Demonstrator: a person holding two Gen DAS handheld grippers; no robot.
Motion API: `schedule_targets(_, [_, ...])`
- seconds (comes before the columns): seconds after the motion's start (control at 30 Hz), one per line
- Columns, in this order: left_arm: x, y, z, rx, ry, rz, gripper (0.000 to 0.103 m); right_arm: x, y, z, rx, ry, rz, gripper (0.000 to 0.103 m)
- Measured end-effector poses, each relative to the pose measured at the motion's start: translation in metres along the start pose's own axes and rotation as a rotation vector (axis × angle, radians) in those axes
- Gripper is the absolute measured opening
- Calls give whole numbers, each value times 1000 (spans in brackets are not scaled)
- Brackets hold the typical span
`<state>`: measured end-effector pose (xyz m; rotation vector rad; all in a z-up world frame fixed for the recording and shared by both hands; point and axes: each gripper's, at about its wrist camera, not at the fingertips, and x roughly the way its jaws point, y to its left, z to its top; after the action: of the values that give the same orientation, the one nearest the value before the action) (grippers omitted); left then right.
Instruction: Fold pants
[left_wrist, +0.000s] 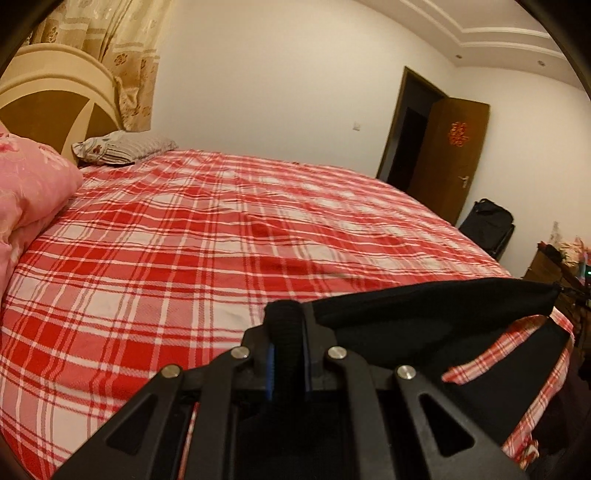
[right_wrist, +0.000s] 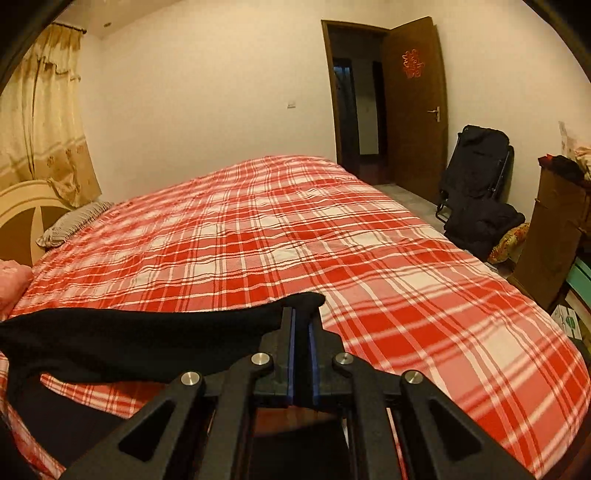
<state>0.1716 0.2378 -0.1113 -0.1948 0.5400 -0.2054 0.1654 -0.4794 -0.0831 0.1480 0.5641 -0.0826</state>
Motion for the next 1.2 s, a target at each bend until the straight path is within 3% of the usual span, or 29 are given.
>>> schedule_targets(0.3, [-28, 2, -41, 23, 12, -41, 11, -31, -36, -35, 76, 6, -35, 6])
schedule_targets(0.67, [-44, 5, -89, 22, 34, -59, 14, -45, -53, -70, 109, 51, -47, 6])
schedule_targets(0.83, [-48, 5, -103, 61, 74, -47, 23, -50, -56, -79, 106, 86, -22, 7])
schedule_targets(0.97, [-61, 9, -108, 77, 83, -20, 41, -64, -55, -82, 81, 90, -49, 22])
schedule_targets(1.03, [-65, 14, -110, 87, 98, -9, 43, -73, -54, -82, 72, 82, -55, 23])
schedule_targets(1.1, [-67, 18, -114, 107, 127, 14, 52, -81, -52, -82, 61, 72, -77, 23])
schedule_targets(1.2, [-73, 26, -121, 128, 168, 64, 53, -91, -46, -80, 60, 53, -93, 23])
